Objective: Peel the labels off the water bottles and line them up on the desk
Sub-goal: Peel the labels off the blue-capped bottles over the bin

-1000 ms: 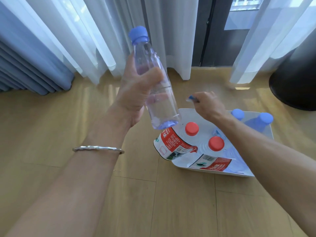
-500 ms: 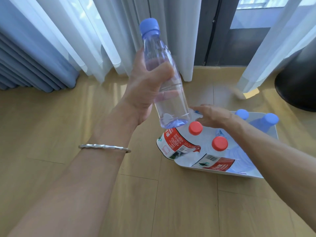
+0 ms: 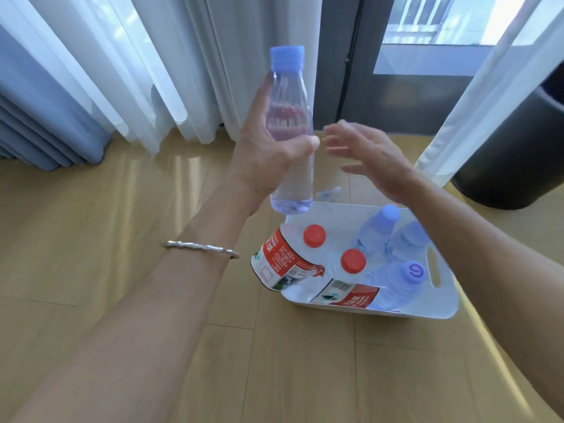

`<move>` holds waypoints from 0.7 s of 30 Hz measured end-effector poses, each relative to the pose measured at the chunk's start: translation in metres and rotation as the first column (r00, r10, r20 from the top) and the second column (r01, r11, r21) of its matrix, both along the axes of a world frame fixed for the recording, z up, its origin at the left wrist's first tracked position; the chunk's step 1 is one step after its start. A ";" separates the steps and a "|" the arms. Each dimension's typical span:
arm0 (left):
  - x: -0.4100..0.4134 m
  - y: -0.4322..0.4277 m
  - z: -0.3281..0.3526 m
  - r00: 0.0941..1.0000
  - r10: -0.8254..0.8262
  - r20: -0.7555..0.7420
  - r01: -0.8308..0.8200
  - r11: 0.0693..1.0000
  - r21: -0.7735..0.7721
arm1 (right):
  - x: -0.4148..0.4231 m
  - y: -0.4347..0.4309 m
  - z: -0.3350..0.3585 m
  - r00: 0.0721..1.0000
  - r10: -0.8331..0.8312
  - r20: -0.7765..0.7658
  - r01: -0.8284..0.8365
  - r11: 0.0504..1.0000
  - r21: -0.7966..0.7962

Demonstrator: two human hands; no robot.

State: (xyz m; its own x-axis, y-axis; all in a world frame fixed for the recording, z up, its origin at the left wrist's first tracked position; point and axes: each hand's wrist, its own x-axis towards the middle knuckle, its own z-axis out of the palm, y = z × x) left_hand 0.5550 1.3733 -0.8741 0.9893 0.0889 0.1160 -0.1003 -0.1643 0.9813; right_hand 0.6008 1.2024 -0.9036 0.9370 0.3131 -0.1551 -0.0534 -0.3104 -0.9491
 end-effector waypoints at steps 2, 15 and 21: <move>0.006 -0.016 -0.005 0.997 -0.062 0.053 0.057 0.994 0.094 | 0.000 -0.004 0.027 0.994 0.050 -0.095 -0.018 0.951 0.310; 0.015 -0.018 -0.047 0.886 -0.063 -0.460 0.301 0.831 0.468 | -0.027 -0.005 -0.021 0.957 -0.109 0.268 0.209 0.902 -0.379; 0.002 -0.004 -0.060 0.703 0.133 -0.699 0.399 0.740 0.542 | -0.037 0.004 -0.073 0.997 0.062 0.052 -0.024 0.840 -0.543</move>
State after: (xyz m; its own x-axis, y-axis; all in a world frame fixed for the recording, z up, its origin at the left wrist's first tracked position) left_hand 0.5568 1.3693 -0.9345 0.7989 0.1204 -0.5893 0.4417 -0.7824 0.4391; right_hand 0.5635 1.2065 -0.9770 0.9384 0.2372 -0.2512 0.0275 -0.7760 -0.6301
